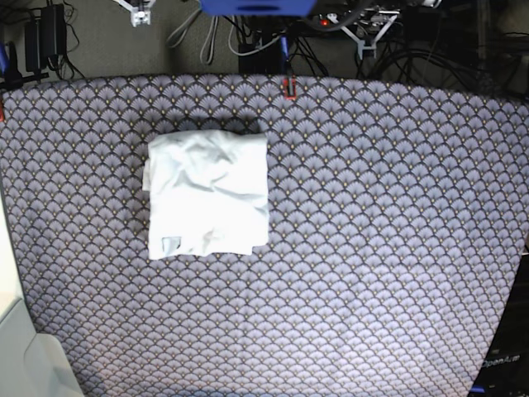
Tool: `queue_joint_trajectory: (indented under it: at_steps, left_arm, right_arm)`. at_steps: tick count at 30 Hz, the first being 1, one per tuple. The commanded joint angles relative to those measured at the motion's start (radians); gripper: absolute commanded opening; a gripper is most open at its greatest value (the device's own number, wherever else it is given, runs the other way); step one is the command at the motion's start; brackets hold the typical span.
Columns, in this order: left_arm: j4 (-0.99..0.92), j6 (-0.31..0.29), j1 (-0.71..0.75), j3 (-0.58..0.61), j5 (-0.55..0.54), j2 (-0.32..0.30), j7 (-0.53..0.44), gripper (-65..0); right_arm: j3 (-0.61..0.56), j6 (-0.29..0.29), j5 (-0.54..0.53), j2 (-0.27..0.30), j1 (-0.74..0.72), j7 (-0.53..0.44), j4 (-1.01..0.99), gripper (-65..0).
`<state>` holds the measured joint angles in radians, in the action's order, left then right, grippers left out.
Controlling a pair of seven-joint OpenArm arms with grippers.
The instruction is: Fold the T-shirt properly
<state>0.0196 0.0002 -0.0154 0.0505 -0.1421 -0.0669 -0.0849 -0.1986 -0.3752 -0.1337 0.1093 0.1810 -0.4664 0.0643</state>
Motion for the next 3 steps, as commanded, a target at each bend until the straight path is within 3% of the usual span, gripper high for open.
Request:
queue_joint_trajectory:
  at_steps: [1,3]
  left_arm:
    - [0.003,0.007,-0.004,-0.004,0.017,0.002,-0.005,-64.4]
    - [0.003,0.007,-0.004,-0.005,0.025,0.002,-0.005,-64.4]
  right_arm:
    - [0.001,-0.005,-0.008,0.003,0.008,-0.018,-0.002,-65.0]
    - [0.001,0.002,-0.008,0.003,0.008,-0.021,-0.002,-65.0]
